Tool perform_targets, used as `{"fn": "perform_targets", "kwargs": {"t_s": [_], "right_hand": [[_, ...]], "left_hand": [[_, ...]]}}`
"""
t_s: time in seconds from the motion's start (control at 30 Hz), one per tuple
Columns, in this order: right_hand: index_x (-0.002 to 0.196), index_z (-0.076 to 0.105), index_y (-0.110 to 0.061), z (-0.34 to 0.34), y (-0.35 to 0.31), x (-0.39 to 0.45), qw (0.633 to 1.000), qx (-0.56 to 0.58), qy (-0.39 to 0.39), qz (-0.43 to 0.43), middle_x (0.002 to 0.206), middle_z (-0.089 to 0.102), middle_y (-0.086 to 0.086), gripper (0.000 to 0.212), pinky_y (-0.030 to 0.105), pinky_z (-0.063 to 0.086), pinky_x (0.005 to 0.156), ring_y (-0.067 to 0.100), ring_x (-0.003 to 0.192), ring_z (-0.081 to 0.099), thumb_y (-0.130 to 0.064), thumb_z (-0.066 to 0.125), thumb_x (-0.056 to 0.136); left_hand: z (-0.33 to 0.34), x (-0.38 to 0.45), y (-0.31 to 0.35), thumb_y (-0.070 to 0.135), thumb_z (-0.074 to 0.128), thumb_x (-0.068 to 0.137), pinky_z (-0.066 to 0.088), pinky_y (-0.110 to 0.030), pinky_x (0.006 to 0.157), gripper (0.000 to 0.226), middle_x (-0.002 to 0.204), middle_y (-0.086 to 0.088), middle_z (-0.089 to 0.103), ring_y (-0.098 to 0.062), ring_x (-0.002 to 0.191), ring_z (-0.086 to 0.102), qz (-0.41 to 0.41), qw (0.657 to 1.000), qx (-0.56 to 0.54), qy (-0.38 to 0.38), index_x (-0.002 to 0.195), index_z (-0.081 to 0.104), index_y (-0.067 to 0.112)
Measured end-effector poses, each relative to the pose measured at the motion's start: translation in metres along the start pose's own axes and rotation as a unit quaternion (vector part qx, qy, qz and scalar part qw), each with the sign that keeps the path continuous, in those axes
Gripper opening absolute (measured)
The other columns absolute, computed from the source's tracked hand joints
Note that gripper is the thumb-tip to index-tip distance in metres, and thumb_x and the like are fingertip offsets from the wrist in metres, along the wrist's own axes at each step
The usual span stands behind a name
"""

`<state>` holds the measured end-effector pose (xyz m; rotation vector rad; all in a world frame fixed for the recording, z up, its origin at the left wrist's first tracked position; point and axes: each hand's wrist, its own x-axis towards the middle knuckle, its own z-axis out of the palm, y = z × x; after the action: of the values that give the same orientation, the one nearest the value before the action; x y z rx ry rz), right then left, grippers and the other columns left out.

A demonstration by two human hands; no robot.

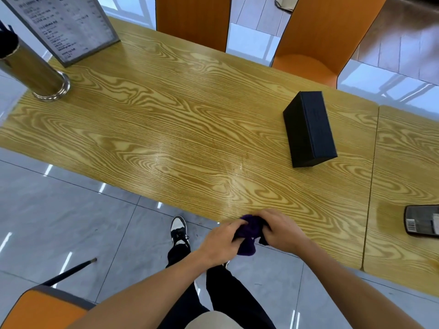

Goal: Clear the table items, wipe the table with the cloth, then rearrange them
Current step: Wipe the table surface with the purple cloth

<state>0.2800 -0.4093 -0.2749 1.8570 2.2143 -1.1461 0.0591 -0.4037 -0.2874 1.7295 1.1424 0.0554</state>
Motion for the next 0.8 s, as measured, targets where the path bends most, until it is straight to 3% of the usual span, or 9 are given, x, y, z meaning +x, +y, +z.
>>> {"fn": "perform_targets", "kwargs": {"t_s": [0.13,0.3,0.53,0.8], "right_hand": [[0.129,0.05,-0.025,-0.03,-0.005,0.032,0.993,0.073,0.085,0.043,0.125,0.051,-0.003,0.036,0.032,0.047,0.09,0.016,0.105,0.053,-0.017,0.053,0.093],[0.124,0.055,-0.024,-0.049,-0.012,0.075,0.971,0.122,0.179,0.105,0.113,0.05,0.002,0.027,0.03,0.042,0.084,0.018,0.097,0.051,-0.018,0.056,0.098],[0.126,0.06,-0.019,-0.016,-0.003,0.061,0.965,0.089,0.172,0.175,0.117,0.048,0.007,0.028,0.038,0.051,0.084,0.024,0.094,0.056,-0.016,0.054,0.099],[0.123,0.061,-0.01,0.015,-0.026,0.023,0.966,0.061,0.15,0.201,0.114,0.047,0.01,0.026,0.036,0.048,0.061,0.027,0.068,0.058,-0.013,0.052,0.098]], "left_hand": [[-0.023,0.03,0.007,0.021,0.058,0.091,0.049,-0.04,0.099,0.047,0.123,0.007,0.064,-0.015,0.113,0.059,-0.019,0.994,-0.078,0.075,0.136,0.05,0.033],[-0.053,0.082,0.017,0.013,0.057,0.092,0.053,-0.04,0.093,0.042,0.111,0.002,0.06,-0.018,0.101,0.059,-0.069,0.98,-0.071,0.174,0.128,0.058,0.034],[-0.052,0.088,0.018,0.013,0.061,0.09,0.053,-0.046,0.087,0.04,0.111,-0.005,0.054,-0.031,0.104,0.055,-0.087,0.986,0.068,0.123,0.126,0.066,0.03],[-0.024,0.051,0.021,0.014,0.062,0.088,0.053,-0.042,0.079,0.035,0.098,-0.004,0.055,-0.027,0.091,0.058,-0.092,0.99,0.065,0.085,0.119,0.071,0.028]]}}
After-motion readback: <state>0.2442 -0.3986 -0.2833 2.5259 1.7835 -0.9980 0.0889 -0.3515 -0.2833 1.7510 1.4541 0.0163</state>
